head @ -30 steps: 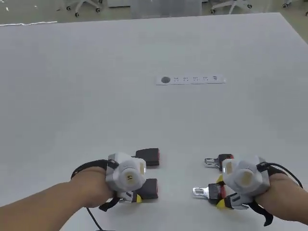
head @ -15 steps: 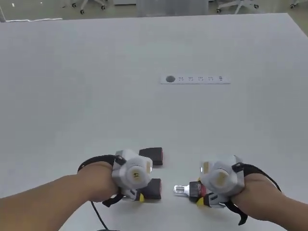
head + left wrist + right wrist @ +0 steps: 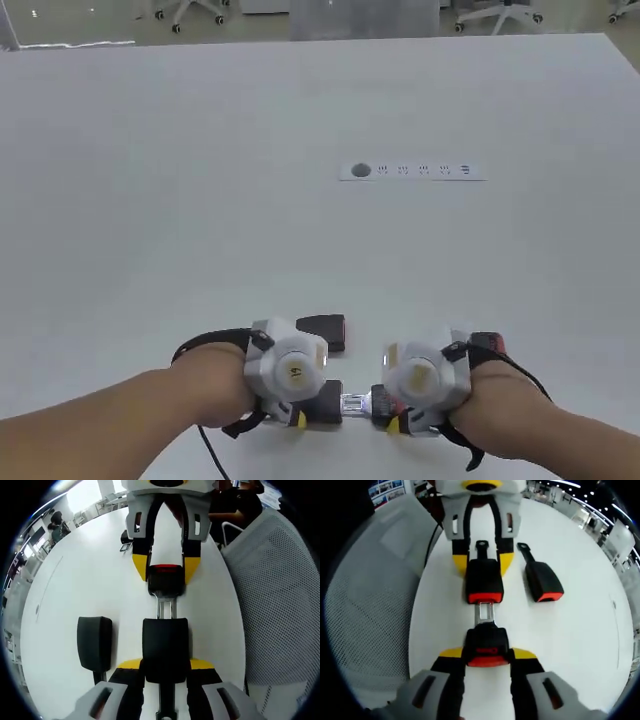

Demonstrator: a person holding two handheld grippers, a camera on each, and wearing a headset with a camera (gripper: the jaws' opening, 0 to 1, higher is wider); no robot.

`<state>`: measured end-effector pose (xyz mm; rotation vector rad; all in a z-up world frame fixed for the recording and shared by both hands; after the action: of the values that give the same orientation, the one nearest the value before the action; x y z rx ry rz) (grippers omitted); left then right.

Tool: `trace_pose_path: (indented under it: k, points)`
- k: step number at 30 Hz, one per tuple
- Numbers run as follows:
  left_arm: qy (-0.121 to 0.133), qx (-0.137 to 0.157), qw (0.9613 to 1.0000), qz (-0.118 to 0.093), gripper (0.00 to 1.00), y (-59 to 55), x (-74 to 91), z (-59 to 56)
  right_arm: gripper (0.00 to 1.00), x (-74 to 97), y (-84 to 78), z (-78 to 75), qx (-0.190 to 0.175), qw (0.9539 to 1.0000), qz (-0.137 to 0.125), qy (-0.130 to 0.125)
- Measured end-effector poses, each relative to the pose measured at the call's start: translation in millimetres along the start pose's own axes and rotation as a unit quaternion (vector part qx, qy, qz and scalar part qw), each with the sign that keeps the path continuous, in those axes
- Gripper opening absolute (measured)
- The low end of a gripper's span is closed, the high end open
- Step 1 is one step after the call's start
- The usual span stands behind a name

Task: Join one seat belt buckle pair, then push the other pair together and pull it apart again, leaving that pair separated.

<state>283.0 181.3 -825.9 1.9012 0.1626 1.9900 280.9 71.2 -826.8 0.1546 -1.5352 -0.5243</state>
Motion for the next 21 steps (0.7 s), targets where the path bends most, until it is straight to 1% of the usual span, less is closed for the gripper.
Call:
trace_pose_path:
  k: [1, 7, 8, 9, 10, 12, 13, 15, 18, 21]
  points:
    - [0.000, 0.000, 1.0000, 0.001, 0.33, 0.1, -0.1, 0.1, 0.34, 0.7, 1.5, 0.4, 0.008, 1.0000, -0.002, -0.002]
    - [-0.001, -0.005, 1.0000, 0.006, 0.33, 1.0, -0.4, -0.1, 0.34, -3.4, 8.3, 4.4, 0.005, 0.9999, -0.011, -0.004]
    - [-0.001, -0.004, 1.0000, 0.006, 0.33, 0.6, -0.4, 0.1, 0.34, -3.7, 9.3, 4.2, 0.002, 0.9999, -0.014, -0.003]
    - [-0.002, -0.005, 1.0000, 0.005, 0.33, 0.6, -0.4, 0.1, 0.34, -4.7, 12.1, 4.4, -0.007, 0.9997, -0.023, -0.001]
    - [-0.002, -0.006, 1.0000, 0.005, 0.33, 0.6, -0.5, 0.0, 0.34, -5.4, 10.0, 3.6, -0.006, 0.9999, -0.015, -0.003]
    - [-0.004, -0.005, 1.0000, 0.003, 0.33, 0.4, -0.5, 0.5, 0.33, -4.8, 11.6, 3.4, 0.001, 0.9996, -0.026, -0.010]
    - [-0.006, -0.014, 0.9999, 0.001, 0.33, 0.7, -0.6, 0.5, 0.33, -4.4, 10.4, 3.6, 0.001, 0.9993, -0.037, -0.008]
    - [-0.007, -0.012, 0.9999, 0.000, 0.33, 0.4, -0.6, 0.5, 0.32, -3.9, 10.1, 3.1, -0.012, 0.9986, -0.052, -0.003]
    - [-0.008, -0.014, 0.9999, -0.001, 0.33, 0.7, -0.8, 0.3, 0.32, -5.5, 13.2, 3.5, -0.016, 0.9984, -0.054, 0.000]
    - [-0.005, -0.011, 0.9999, -0.005, 0.32, 0.1, -0.7, -0.1, 0.31, -7.6, 17.9, 5.0, -0.010, 0.9986, -0.051, 0.001]
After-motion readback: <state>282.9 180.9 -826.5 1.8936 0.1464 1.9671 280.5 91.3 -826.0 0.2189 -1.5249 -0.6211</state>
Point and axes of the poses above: the centre of the closed fingertips' face, and the gripper's own axes: x roughly backward along the fingers, z roughly to its left, y roughly out of its top, the point moved 2 cm from there along x, roughly backward along the fingers, and after that the axes turned 11 degrees about -x, right-handed, at the moved point
